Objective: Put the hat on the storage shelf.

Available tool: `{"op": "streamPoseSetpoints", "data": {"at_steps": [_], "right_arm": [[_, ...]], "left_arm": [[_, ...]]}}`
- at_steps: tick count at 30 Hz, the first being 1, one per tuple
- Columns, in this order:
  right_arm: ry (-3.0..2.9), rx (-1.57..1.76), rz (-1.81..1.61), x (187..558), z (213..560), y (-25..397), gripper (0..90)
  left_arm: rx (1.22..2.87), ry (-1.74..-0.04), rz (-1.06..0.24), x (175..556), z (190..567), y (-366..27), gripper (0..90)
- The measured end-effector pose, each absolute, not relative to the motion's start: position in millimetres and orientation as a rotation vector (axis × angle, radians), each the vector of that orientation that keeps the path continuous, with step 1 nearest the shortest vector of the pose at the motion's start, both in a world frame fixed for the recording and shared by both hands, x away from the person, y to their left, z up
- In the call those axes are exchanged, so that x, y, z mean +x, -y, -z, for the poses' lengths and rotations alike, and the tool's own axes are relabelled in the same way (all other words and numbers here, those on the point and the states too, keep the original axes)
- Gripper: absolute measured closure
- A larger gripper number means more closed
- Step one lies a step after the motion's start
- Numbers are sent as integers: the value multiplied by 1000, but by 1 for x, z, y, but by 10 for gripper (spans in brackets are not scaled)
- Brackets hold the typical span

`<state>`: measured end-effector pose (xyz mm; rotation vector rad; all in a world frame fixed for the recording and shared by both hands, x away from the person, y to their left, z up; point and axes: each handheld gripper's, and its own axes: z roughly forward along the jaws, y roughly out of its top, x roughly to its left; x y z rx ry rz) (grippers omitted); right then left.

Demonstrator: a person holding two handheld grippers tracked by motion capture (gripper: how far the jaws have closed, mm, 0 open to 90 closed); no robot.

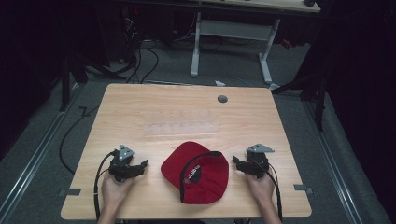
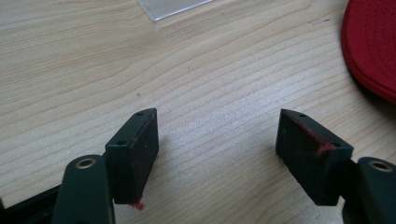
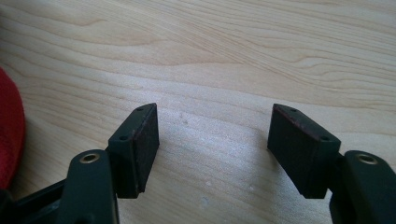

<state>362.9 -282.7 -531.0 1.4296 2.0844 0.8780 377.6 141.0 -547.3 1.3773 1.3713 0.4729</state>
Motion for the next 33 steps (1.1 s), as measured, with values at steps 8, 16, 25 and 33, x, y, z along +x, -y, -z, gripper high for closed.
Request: {"op": "streamPoseSetpoints", "data": {"at_steps": [8, 16, 25, 33], "right_arm": [[-2085, 1429, -878, 363, 531, 283, 342], [-2084, 1430, -877, 363, 531, 282, 345], [-2075, 1390, -859, 359, 531, 278, 405], [-2081, 1415, -905, 354, 526, 282, 445]], "left_arm": [[1377, -1372, -474, 378, 547, -141, 298], [1376, -1373, -474, 378, 547, -141, 297], [1374, -1375, -473, 378, 547, -141, 297], [1375, -1375, -473, 378, 547, -141, 297]]}}
